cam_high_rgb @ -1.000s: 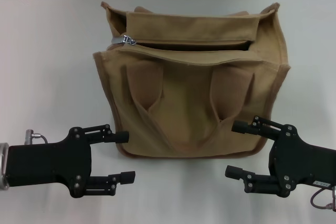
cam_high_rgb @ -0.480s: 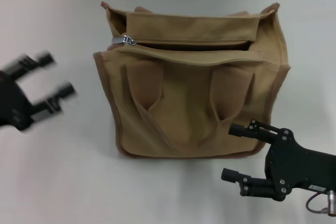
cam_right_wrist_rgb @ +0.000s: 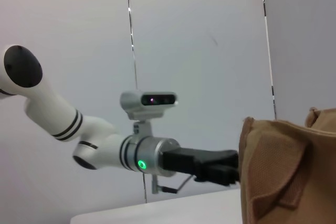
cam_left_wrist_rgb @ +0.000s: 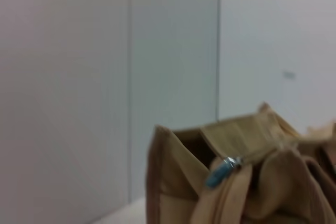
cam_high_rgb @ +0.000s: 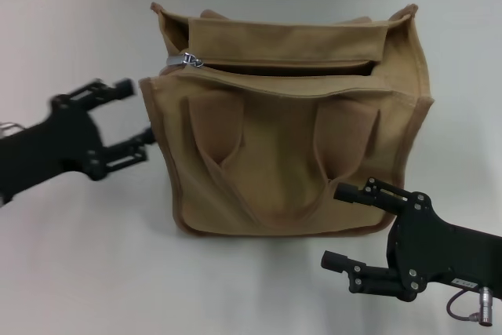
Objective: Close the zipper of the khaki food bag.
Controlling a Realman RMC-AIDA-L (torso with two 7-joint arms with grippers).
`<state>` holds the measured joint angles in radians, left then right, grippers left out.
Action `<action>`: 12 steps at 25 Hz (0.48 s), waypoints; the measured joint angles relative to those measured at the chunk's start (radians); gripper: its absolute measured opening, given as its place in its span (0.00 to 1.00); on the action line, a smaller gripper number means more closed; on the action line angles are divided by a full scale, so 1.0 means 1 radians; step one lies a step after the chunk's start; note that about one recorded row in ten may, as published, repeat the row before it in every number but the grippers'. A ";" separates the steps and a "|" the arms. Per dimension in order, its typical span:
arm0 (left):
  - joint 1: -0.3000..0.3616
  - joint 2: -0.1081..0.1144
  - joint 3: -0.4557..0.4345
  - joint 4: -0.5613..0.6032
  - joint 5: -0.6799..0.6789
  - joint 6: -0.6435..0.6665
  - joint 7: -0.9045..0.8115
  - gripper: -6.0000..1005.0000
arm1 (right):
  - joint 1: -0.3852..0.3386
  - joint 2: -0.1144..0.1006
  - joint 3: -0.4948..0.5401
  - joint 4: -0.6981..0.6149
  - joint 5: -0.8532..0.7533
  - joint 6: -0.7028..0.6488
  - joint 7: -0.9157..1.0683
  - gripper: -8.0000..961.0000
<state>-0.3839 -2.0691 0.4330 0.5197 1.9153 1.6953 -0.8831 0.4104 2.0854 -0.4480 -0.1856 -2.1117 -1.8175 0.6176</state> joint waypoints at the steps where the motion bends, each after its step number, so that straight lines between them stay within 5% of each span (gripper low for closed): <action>1: -0.011 -0.001 0.020 -0.005 -0.003 -0.022 0.000 0.77 | 0.000 0.000 0.000 0.001 0.000 0.000 0.000 0.86; 12: -0.071 -0.007 0.028 -0.068 -0.062 -0.081 0.010 0.77 | -0.009 0.002 0.000 0.023 0.001 0.002 -0.001 0.86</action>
<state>-0.4548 -2.0761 0.4612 0.4521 1.8535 1.6142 -0.8735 0.4016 2.0871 -0.4479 -0.1623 -2.1107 -1.8153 0.6166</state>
